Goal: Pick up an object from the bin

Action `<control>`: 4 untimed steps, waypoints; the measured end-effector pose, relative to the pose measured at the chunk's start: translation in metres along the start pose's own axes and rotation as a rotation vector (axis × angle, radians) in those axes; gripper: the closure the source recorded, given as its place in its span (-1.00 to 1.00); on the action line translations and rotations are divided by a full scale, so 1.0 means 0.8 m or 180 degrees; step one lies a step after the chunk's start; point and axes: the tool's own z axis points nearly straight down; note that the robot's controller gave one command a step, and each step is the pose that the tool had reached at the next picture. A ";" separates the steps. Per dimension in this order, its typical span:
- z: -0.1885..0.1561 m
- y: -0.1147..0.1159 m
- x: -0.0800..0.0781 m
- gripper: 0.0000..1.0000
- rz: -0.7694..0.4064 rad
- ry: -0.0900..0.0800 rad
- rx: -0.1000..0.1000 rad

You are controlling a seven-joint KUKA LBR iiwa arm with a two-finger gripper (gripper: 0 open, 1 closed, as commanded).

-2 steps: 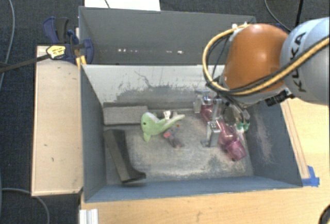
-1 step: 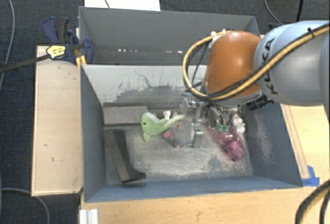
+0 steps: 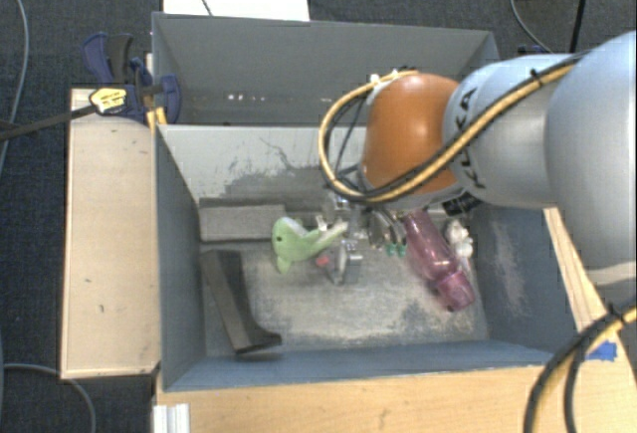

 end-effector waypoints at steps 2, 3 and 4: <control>0.036 0.043 -0.018 1.00 -0.0536 -0.0021 -0.0007; 0.036 0.043 -0.018 1.00 -0.0534 -0.0021 -0.0007; -0.019 0.048 -0.016 1.00 -0.0566 0.0007 -0.0003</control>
Offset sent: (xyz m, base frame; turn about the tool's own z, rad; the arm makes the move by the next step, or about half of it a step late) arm 0.0125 0.0347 -0.0298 -0.1704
